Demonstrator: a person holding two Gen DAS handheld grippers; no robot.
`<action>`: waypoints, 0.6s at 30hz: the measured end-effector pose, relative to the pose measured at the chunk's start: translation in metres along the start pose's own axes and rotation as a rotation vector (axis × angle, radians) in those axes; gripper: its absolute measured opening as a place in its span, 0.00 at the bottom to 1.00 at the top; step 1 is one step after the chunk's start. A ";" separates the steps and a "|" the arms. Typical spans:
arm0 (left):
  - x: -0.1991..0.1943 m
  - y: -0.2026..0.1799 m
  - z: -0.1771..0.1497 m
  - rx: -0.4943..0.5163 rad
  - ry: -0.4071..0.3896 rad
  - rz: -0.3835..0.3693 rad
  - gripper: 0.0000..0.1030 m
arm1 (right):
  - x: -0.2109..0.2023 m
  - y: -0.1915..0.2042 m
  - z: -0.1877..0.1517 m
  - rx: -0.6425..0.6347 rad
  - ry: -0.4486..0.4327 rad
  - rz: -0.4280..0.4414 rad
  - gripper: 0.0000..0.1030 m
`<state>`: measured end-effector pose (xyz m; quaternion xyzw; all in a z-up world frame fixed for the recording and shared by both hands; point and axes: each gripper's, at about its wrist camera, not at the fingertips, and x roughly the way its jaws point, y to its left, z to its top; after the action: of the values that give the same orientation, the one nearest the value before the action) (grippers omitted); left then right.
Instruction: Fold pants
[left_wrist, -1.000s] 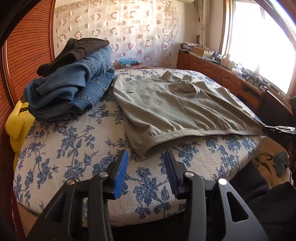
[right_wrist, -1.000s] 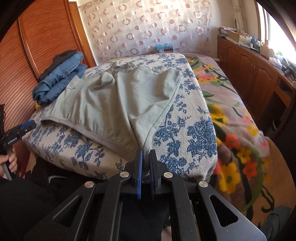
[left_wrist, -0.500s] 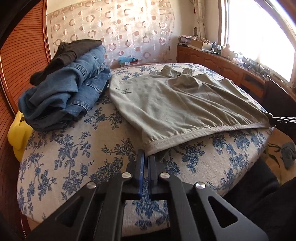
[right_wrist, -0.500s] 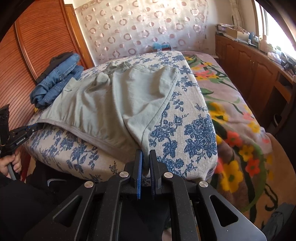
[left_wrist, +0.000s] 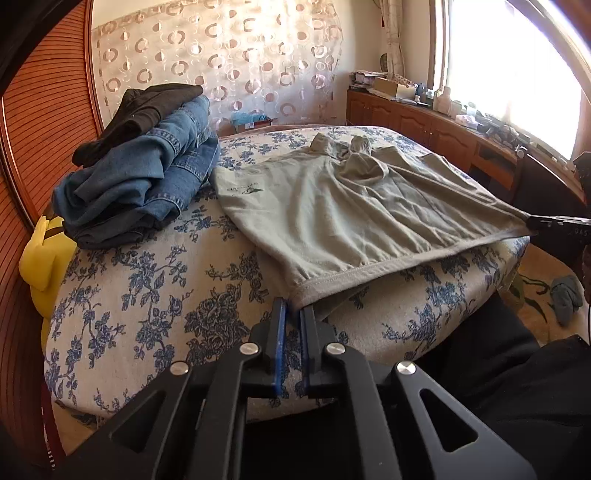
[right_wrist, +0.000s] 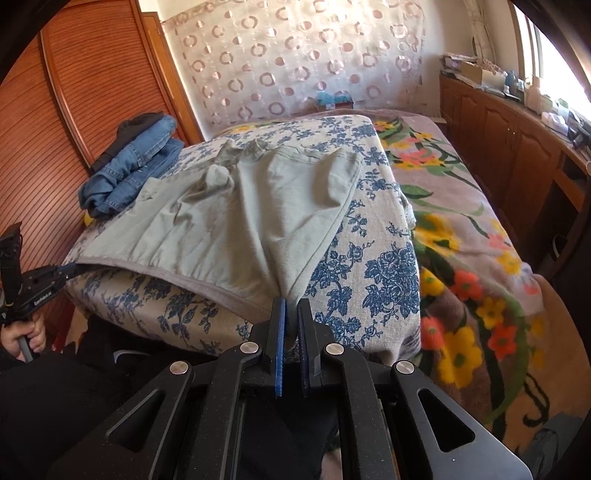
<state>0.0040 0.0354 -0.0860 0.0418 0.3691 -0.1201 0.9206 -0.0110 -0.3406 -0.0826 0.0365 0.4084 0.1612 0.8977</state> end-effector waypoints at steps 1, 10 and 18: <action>-0.003 0.000 0.002 0.002 -0.008 -0.004 0.09 | 0.000 0.000 0.000 0.001 0.000 -0.001 0.04; -0.015 0.010 0.014 -0.010 -0.050 0.001 0.42 | 0.001 0.002 0.011 0.000 -0.020 -0.004 0.04; -0.005 0.017 0.020 -0.053 -0.065 -0.011 0.69 | 0.000 0.006 0.017 -0.003 -0.033 0.008 0.04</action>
<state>0.0179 0.0498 -0.0680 0.0113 0.3423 -0.1165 0.9323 -0.0003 -0.3340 -0.0703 0.0395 0.3932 0.1647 0.9037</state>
